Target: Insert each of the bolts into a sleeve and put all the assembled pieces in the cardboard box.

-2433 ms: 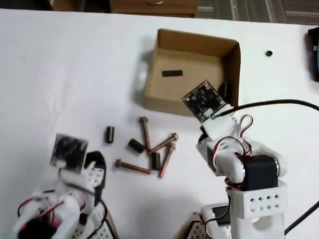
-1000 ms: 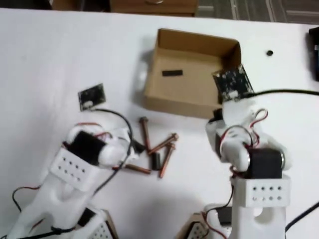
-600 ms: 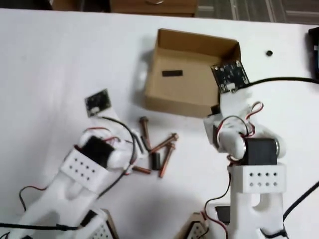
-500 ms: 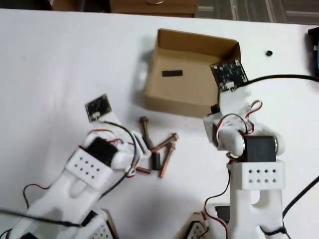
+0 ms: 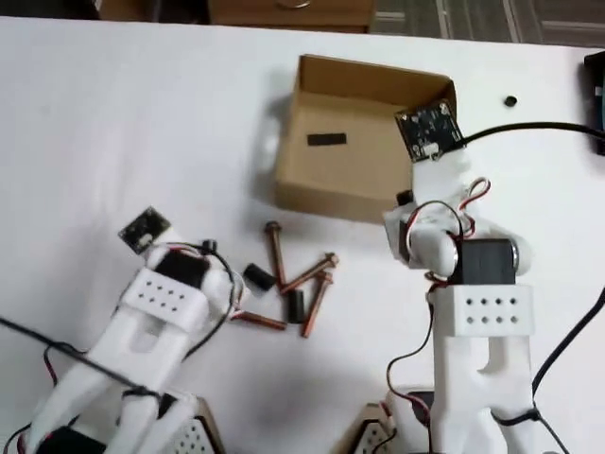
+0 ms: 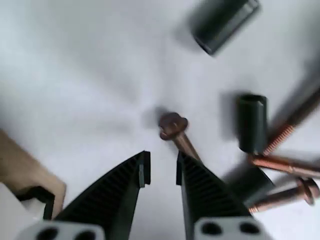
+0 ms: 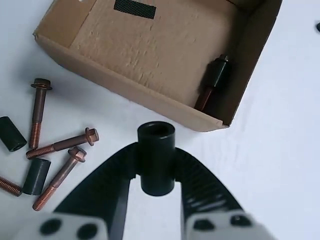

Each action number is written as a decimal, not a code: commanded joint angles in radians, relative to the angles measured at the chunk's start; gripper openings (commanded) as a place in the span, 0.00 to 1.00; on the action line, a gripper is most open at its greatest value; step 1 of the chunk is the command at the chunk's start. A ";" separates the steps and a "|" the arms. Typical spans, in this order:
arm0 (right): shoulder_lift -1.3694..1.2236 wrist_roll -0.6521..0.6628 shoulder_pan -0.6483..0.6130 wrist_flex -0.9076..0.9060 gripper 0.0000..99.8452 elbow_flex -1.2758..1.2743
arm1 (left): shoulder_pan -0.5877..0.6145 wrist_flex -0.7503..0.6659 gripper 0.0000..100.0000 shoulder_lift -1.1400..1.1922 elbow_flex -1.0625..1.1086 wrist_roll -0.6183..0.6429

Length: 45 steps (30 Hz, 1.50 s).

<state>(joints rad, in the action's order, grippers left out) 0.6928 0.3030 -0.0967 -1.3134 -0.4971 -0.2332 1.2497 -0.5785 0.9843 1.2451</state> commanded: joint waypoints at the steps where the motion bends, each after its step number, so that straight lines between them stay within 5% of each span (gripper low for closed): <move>1: -0.015 -0.008 0.001 0.015 0.02 0.011 | 0.005 -0.035 0.10 0.018 -0.013 0.012; 14: -0.088 -0.008 -0.025 0.012 0.02 0.025 | -0.087 -0.086 0.10 0.021 -0.024 0.014; 45: -0.088 -0.008 -0.074 -0.033 0.02 0.098 | -0.081 -0.265 0.10 0.284 -0.050 0.015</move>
<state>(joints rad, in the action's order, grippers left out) 0.6053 0.3030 -0.1642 -1.3487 -0.4511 -0.3176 1.0165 -0.3314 0.9613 1.2543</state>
